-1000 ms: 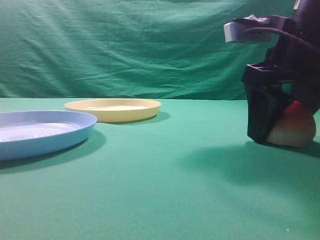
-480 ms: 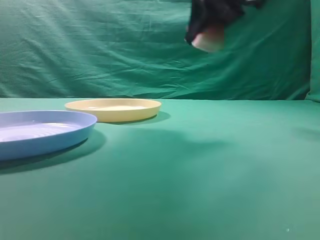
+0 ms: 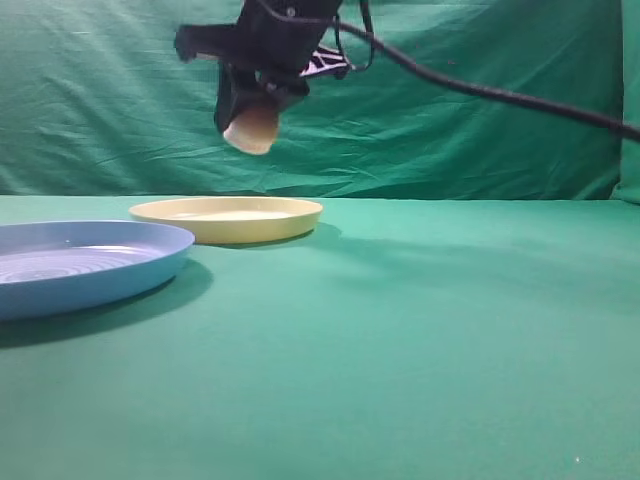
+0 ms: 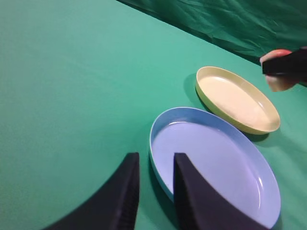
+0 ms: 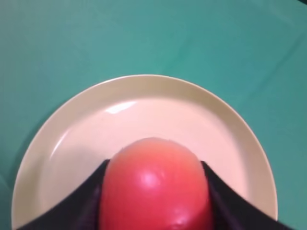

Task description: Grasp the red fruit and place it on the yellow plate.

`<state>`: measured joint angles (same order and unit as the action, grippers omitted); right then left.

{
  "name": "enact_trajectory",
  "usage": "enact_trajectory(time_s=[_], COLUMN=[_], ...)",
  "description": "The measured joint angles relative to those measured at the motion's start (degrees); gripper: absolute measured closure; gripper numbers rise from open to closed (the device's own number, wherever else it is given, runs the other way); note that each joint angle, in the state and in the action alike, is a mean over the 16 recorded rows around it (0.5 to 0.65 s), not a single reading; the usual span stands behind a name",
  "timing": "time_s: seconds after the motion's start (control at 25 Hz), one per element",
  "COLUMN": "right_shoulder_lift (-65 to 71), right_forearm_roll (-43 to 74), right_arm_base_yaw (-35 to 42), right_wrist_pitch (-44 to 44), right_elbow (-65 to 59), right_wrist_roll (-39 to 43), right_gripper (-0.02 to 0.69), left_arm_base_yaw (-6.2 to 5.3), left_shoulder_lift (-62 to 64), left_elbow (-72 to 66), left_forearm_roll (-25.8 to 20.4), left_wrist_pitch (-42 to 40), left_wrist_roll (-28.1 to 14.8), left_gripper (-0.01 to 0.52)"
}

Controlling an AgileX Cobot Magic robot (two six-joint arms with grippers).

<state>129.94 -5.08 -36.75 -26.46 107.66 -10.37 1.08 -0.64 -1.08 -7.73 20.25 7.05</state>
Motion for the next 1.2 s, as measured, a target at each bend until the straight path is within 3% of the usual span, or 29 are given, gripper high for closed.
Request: enact_trajectory(time_s=[0.2, 0.36, 0.52, 0.92, 1.04, 1.2], right_shoulder_lift=[-0.45, -3.26, -7.80, -22.60, -27.84, -36.08], right_forearm_roll=[1.17, 2.45, 3.79, 5.08, 5.07, 5.06], right_arm_base_yaw=[-0.01, 0.04, 0.09, 0.18, 0.18, 0.18], right_wrist_pitch=[-1.83, -5.83, -12.42, -33.05, -36.00, -35.59], right_elbow=[1.39, 3.03, 4.79, 4.82, 1.03, -7.54], right_wrist_roll=[-1.22, -1.59, -1.46, 2.12, 3.52, 4.91], right_gripper=[0.064, 0.067, 0.177, 0.555, 0.629, 0.663], left_arm_base_yaw=[0.00, 0.00, 0.00, 0.00, 0.00, 0.00], left_shoulder_lift=[0.00, 0.00, 0.00, 0.00, 0.00, 0.00], left_elbow=[0.00, 0.00, 0.00, 0.00, 0.00, 0.00], left_forearm_roll=[0.00, 0.00, 0.00, 0.00, 0.00, 0.00], left_wrist_pitch=[0.00, 0.00, 0.00, 0.00, 0.00, 0.00], left_wrist_roll=[0.00, 0.00, 0.00, 0.00, 0.00, 0.00], left_gripper=[0.357, 0.357, 0.357, 0.357, 0.357, 0.357])
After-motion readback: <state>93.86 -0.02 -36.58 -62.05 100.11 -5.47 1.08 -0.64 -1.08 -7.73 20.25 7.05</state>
